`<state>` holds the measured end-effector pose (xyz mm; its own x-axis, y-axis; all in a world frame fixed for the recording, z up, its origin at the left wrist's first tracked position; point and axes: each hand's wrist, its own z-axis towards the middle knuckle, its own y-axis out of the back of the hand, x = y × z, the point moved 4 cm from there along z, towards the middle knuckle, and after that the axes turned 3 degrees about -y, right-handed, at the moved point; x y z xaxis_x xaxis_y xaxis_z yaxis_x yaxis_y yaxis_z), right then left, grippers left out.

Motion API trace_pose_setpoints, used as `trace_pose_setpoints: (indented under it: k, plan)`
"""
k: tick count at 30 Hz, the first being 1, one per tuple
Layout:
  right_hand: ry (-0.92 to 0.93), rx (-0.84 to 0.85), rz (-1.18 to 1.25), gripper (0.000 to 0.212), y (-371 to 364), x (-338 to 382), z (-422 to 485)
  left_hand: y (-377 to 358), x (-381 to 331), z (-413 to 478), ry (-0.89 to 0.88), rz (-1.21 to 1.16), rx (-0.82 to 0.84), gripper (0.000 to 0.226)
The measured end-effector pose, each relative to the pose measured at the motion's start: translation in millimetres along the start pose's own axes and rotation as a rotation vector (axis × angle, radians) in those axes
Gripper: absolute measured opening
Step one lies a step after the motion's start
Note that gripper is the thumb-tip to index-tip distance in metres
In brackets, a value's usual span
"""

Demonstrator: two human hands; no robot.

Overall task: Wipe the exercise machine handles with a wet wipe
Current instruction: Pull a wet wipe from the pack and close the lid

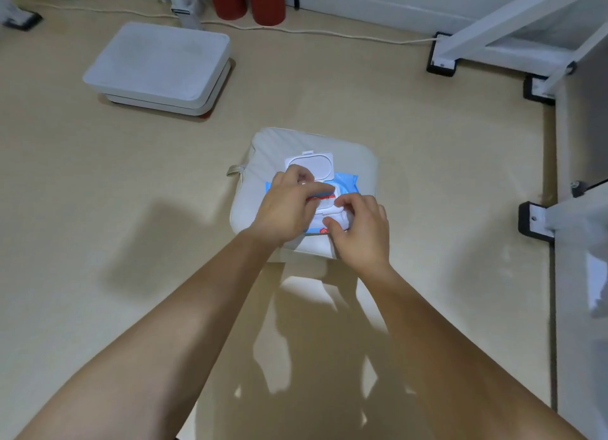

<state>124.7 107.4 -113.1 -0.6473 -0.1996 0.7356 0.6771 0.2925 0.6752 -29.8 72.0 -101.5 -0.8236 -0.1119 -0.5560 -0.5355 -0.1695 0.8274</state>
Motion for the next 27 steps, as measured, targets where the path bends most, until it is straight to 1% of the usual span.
trace_pose_setpoints:
  k: [4,7,9,12,16,18,20,23,25,27]
  plan:
    - [-0.005,0.037,0.003,0.028,2,-2,3,-1,-7,11,-0.029,0.070,0.097,0.028]
    - [-0.002,0.052,0.015,0.027,2,-3,4,5,-8,17,-0.037,0.083,0.098,0.012]
    - [0.013,0.054,0.003,0.027,2,-3,5,11,-9,17,-0.069,0.092,0.080,0.007]
    - [0.022,0.065,-0.013,0.030,3,0,8,22,-8,7,-0.068,0.085,0.051,0.013]
    - [0.062,0.123,-0.056,0.038,3,10,16,33,10,-18,-0.015,0.176,-0.093,0.017]
    - [0.077,0.151,-0.089,0.035,3,15,21,33,19,-24,0.034,0.143,-0.064,0.024]
    - [0.082,0.146,-0.092,0.026,3,18,26,33,22,-25,0.064,0.132,0.009,0.034]
    - [0.153,0.108,-0.141,0.014,3,28,35,32,26,-28,0.101,0.104,0.081,0.036]
    - [0.233,0.121,-0.267,0.013,-1,42,41,29,32,-31,0.098,0.073,0.080,0.034]
    - [0.319,0.139,-0.483,0.016,-8,57,48,26,37,-35,0.108,0.080,0.072,0.032]
